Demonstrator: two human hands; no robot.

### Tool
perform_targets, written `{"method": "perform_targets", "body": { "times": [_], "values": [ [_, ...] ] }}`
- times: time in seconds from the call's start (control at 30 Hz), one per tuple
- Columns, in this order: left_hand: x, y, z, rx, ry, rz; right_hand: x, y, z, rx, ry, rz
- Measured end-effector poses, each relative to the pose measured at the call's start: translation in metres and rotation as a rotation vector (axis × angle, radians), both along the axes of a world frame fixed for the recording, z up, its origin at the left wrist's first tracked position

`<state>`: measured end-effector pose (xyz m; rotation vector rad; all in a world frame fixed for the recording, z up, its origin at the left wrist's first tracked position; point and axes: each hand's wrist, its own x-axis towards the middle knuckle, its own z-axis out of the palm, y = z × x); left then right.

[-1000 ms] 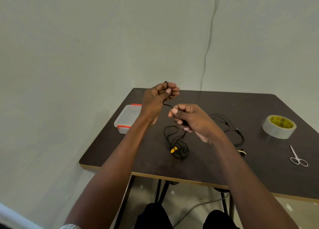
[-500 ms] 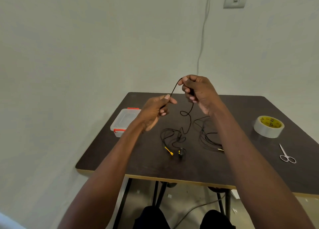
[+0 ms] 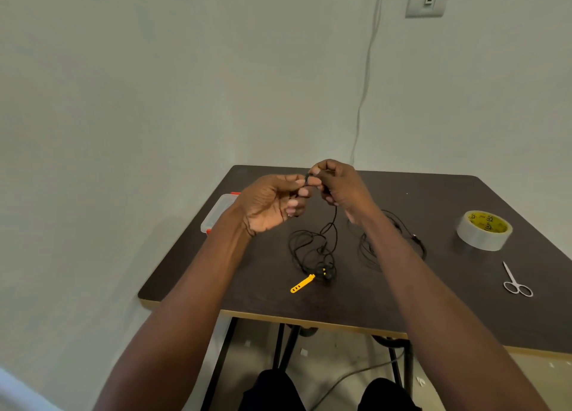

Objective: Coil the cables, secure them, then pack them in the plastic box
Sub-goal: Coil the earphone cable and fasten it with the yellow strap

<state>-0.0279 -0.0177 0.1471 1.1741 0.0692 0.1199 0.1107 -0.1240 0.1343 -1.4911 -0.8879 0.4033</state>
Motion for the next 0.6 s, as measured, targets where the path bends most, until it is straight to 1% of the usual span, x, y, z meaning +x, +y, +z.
{"method": "perform_targets", "body": {
  "times": [0.1,0.2,0.27,0.33,0.43,0.53,0.6],
  "values": [
    [0.003,-0.002,0.005,-0.114,0.03,0.005,-0.004,0.003,-0.007,0.002,-0.005,0.029],
    [0.004,-0.001,0.013,-0.185,-0.022,0.061,-0.009,0.003,-0.019,-0.038,-0.021,0.085],
    [0.005,0.004,0.018,-0.227,-0.076,0.099,-0.013,-0.001,-0.029,-0.08,-0.013,0.118],
    [0.007,0.009,0.021,-0.287,-0.16,0.178,-0.018,-0.008,-0.037,-0.123,0.01,0.155],
    [0.014,0.014,0.02,-0.369,-0.319,0.331,-0.027,-0.019,-0.04,-0.149,0.106,0.315],
    [0.019,0.017,0.014,-0.279,-0.387,0.471,-0.034,-0.029,-0.032,-0.169,0.199,0.48],
    [0.022,0.022,0.009,-0.157,-0.351,0.567,-0.035,-0.036,-0.022,-0.166,0.261,0.54]
  ]
}}
